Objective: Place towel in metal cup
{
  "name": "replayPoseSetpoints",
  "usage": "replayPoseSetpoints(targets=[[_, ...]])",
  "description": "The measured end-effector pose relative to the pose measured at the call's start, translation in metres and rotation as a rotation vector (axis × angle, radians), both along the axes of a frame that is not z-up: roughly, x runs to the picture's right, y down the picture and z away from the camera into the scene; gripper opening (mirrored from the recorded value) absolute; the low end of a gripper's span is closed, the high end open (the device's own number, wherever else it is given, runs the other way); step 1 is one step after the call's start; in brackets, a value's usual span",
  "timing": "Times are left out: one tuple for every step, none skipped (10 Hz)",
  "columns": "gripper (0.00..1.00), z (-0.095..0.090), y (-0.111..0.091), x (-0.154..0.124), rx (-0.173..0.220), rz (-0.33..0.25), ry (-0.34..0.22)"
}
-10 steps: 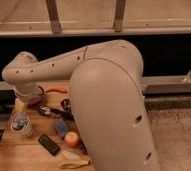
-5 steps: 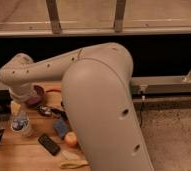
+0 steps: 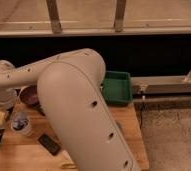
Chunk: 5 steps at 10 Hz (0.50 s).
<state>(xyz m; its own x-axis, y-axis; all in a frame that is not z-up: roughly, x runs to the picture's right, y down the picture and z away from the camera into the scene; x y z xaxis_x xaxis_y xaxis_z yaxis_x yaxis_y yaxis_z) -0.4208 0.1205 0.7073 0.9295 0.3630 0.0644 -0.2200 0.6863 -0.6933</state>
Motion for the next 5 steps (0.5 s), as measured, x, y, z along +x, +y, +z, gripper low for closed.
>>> replayPoseSetpoints(targets=[[0.74,-0.002,0.004,0.003,-0.003,0.000,0.003],[0.74,-0.003,0.008,0.006,-0.009,0.005,0.013],[0.74,-0.002,0.012,0.016,-0.013,0.017,0.031],[0.74,0.000,0.013,0.026,-0.016,0.031,0.050],[0.74,0.004,0.014,0.029,-0.016,0.035,0.060]])
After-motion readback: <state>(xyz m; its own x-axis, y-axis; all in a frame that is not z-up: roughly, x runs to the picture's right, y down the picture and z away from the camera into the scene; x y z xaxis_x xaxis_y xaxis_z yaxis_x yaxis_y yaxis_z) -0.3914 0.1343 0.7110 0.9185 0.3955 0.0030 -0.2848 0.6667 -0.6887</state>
